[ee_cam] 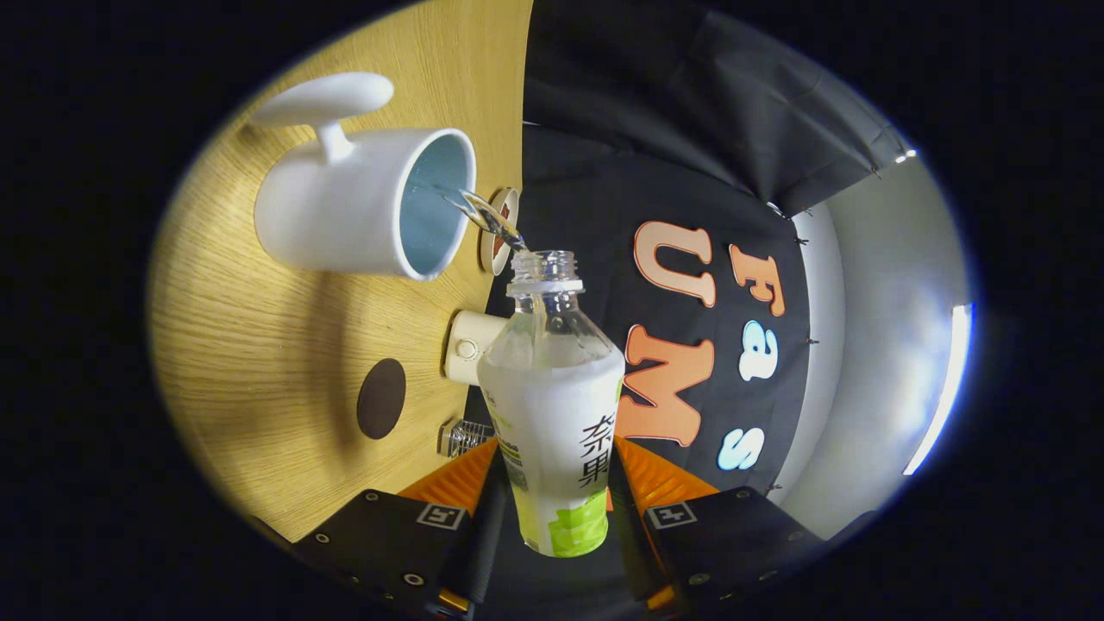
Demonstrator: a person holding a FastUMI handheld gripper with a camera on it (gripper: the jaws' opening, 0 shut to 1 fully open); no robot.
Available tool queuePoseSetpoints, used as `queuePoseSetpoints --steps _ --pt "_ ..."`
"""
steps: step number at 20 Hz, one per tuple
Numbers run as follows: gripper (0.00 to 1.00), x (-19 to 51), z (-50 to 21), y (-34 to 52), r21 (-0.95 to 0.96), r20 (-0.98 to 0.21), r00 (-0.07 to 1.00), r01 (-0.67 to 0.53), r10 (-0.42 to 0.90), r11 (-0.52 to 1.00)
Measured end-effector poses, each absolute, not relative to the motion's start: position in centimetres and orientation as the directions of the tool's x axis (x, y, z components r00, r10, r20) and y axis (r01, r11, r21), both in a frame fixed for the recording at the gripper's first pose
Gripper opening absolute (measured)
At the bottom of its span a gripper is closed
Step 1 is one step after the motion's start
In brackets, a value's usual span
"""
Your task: Take the bottle from table, then pour the juice into the cup, finally place the bottle on the coaster
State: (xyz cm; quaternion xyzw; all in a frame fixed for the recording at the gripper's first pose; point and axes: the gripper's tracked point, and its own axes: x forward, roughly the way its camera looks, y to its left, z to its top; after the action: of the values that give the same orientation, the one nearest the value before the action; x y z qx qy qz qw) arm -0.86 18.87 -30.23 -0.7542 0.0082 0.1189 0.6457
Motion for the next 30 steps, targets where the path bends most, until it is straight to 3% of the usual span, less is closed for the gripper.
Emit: queuePoseSetpoints --steps 30 --pt "0.61 0.0 -28.4 20.0 -0.933 -0.150 0.962 -0.062 0.226 -0.355"
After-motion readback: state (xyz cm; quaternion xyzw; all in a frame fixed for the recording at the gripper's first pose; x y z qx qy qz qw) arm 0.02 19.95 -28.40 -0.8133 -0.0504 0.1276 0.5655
